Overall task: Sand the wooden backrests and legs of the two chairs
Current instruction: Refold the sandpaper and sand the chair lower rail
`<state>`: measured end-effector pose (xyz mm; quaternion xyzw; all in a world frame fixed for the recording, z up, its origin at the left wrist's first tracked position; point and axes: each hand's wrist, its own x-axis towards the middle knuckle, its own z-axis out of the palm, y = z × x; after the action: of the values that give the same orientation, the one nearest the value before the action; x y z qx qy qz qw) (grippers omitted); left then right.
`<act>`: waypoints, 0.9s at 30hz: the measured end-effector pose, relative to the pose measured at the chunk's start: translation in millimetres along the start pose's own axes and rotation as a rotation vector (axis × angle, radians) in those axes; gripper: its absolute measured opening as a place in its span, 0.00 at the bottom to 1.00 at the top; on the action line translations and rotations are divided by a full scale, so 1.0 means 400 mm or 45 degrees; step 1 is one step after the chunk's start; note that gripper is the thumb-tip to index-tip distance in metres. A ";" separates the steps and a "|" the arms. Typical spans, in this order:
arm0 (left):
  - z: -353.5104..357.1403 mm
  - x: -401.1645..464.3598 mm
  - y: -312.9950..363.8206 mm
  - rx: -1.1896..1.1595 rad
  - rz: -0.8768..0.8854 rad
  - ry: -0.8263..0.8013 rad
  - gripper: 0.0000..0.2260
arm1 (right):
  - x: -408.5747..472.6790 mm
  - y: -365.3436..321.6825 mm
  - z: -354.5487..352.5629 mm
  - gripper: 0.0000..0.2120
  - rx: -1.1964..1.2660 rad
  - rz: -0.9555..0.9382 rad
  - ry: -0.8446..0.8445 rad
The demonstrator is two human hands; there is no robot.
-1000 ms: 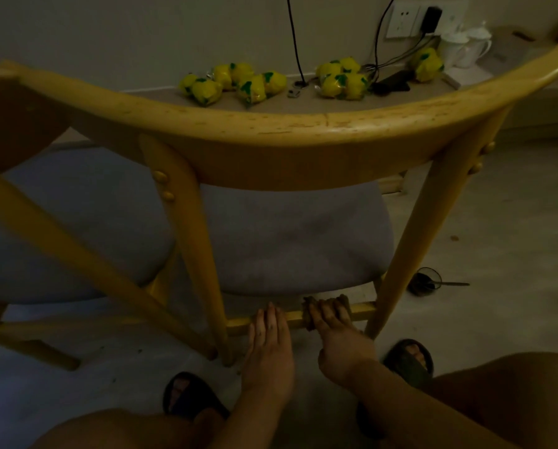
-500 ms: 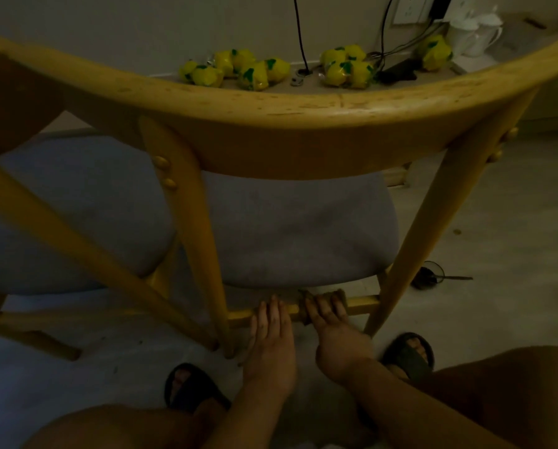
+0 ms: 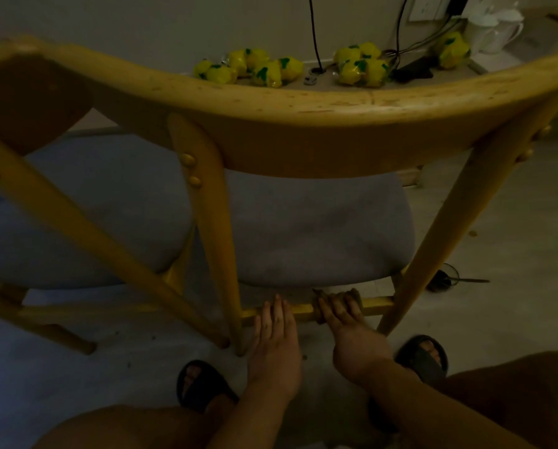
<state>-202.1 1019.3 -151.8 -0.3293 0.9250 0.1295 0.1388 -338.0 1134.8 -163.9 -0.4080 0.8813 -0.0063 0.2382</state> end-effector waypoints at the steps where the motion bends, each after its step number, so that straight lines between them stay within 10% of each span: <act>1: 0.001 0.000 -0.003 -0.012 -0.007 0.000 0.40 | -0.007 0.026 -0.005 0.47 0.013 0.042 0.018; 27: 0.030 0.003 -0.008 -0.051 -0.014 0.095 0.34 | 0.026 -0.077 0.022 0.46 0.001 -0.108 -0.062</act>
<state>-198.8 1020.3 -163.7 -0.3418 0.9249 0.1349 0.0981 -317.9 1108.3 -169.7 -0.4448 0.8572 -0.0068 0.2594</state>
